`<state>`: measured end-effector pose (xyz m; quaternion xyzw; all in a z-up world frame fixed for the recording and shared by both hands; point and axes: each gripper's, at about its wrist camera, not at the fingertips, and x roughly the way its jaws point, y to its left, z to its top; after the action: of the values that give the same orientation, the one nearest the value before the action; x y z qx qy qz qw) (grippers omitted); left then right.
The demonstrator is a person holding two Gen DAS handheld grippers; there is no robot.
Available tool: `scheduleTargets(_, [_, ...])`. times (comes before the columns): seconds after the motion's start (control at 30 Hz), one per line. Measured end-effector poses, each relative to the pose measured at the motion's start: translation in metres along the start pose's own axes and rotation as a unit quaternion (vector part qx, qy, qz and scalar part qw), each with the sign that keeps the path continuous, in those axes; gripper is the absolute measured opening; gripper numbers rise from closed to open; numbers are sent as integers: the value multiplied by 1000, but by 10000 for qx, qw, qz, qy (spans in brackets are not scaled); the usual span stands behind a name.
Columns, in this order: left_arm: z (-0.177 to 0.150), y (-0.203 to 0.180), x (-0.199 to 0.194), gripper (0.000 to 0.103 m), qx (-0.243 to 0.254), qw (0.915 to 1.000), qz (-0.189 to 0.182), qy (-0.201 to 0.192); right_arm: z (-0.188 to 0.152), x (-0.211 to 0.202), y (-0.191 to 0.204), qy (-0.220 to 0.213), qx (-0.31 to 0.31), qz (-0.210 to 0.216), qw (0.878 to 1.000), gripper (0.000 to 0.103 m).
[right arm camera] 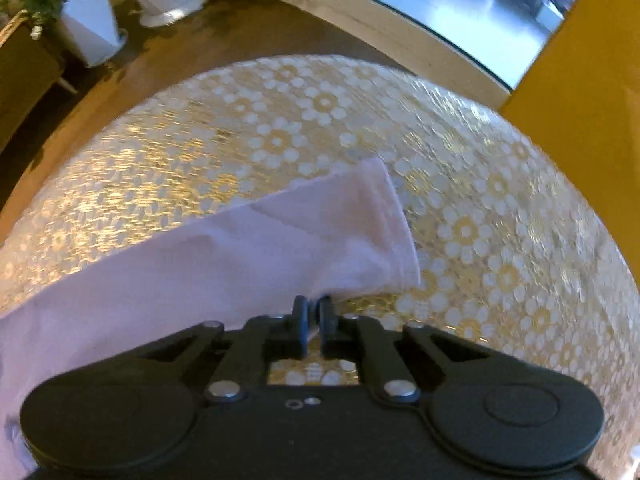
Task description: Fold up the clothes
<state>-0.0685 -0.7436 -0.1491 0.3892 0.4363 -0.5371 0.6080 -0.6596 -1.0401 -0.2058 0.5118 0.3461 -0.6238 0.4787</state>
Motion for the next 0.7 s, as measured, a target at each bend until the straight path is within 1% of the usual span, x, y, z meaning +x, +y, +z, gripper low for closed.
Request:
scheduleTargets(0.1, [-7, 3, -2, 65, 33, 10000, -51, 40, -8, -24, 20, -286, -454, 376, 9978, 103])
scheduleTargets(0.17, [-11, 5, -2, 65, 37, 10000, -57, 36, -16, -41, 48, -528, -1014, 670, 9912, 103])
scheduleTargets(0.2, [-12, 6, -2, 65, 31, 10000, -62, 32, -20, -44, 66, -620, -1309, 851, 9858, 103])
scheduleTargets(0.27, [-15, 7, -2, 65, 9, 10000, -80, 35, -41, -63, 103, -760, -1963, 1254, 9695, 103])
scheduleTargets(0.3, [-16, 7, -1, 65, -2, 9999, -92, 42, -52, -70, 122, -802, -2316, 1373, 9597, 103])
scheduleTargets(0.4, [-18, 7, -1, 65, 28, 9999, -133, 16, -96, -91, 177, -813, -3322, 1875, 9208, 103])
scheduleTargets(0.43, [-18, 6, -1, 65, 42, 9999, -148, 3, -112, -97, 194, -789, -3667, 1983, 9055, 103])
scheduleTargets(0.5, [-18, 4, 0, 65, 71, 9998, -201, -26, -143, -96, 223, -685, -4194, 2137, 8796, 103])
scheduleTargets(0.53, [-18, 4, 1, 65, 86, 9997, -218, -26, -156, -93, 236, -599, -4391, 2154, 8702, 103])
scheduleTargets(0.57, [-18, 3, 2, 65, 101, 9997, -231, -25, -167, -87, 246, -572, -4545, 2118, 8633, 103])
scheduleTargets(0.63, [-19, 2, 5, 65, 147, 9996, -248, -33, -184, -71, 260, -443, -4746, 1998, 8561, 103])
scheduleTargets(0.7, [-19, 0, 7, 65, 207, 9994, -253, -58, -189, -54, 264, -216, -4751, 1865, 8596, 103])
